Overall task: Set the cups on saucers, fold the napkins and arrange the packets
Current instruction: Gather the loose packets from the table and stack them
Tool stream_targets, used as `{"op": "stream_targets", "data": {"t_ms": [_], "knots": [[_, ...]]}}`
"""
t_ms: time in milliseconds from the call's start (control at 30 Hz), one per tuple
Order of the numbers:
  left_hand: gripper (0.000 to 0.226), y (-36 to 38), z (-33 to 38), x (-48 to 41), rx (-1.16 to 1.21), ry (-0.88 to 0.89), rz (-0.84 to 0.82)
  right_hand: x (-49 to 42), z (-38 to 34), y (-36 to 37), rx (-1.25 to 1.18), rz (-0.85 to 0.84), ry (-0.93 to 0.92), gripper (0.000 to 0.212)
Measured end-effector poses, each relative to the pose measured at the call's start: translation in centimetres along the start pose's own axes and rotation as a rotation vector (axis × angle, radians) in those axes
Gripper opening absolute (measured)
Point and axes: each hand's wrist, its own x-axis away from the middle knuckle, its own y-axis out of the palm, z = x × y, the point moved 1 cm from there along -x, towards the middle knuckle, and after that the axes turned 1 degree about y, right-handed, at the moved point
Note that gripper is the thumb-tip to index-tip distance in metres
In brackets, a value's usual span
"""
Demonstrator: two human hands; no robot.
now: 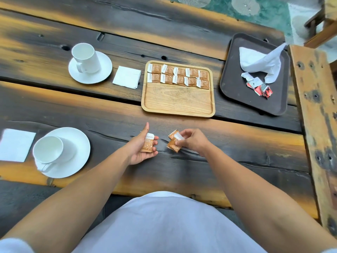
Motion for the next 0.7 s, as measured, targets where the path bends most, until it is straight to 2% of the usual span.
{"op": "stream_targets", "data": {"t_ms": [100,333,467,567,700], "knots": [[0.067,-0.2,0.3,0.6,0.016,0.035,0.041,1.0,-1.6,0.7,-0.02,-0.131,-0.048,0.003],[0.078,-0.1,-0.5,2.4,0.048,-0.034,-0.101,2.7,-5.0,3.9,-0.035,-0.324,-0.156,0.003],[0.082,0.4,-1.0,2.9,0.059,-0.052,-0.183,2.9,-5.6,5.3,0.026,-0.294,-0.175,0.008],[0.085,0.6,-1.4,2.9,0.069,-0.071,-0.199,2.9,-5.3,5.9,0.102,-0.21,-0.178,0.012],[0.07,1.1,-2.2,2.7,-0.006,-0.051,-0.192,2.7,-4.4,6.0,0.186,-0.112,-0.248,0.023]]}}
